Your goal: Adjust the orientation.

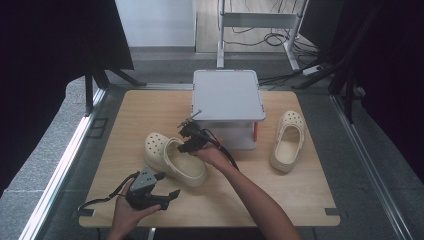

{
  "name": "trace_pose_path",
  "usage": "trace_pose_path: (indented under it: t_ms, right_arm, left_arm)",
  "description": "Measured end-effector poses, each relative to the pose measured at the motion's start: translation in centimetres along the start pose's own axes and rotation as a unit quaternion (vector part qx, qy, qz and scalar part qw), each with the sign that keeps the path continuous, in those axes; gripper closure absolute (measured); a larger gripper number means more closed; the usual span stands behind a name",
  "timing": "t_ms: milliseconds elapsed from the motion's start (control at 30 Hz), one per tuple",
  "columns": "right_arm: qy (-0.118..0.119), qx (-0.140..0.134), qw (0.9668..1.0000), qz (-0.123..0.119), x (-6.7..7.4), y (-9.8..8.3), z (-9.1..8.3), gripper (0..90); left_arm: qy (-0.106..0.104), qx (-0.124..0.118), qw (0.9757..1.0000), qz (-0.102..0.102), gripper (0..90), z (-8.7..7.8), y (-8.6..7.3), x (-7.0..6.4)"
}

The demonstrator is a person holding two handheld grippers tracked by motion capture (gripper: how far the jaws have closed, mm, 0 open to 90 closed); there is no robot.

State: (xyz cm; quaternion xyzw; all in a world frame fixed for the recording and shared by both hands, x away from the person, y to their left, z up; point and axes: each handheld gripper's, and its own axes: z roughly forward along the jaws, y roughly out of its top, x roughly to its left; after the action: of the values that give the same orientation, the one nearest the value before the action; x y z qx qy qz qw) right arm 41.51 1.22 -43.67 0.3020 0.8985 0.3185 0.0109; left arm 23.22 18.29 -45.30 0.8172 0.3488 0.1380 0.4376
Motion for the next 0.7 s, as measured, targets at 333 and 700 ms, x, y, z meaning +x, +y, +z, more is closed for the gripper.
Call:
trace_pose_path:
  t_ms: [333,700]
  right_arm:
    - [-0.005,-0.029,0.9994,0.019,0.1,-3.6,-3.3,78.2]
    - [-0.023,-0.053,0.9967,0.058,-1.1,-8.8,-6.6,78.3]
  left_arm:
    - [-0.008,-0.003,1.0,-0.002,21.9,0.2,0.2,0.2]
    - [-0.01,-0.001,0.9999,-0.003,21.9,0.6,0.4,0.4]
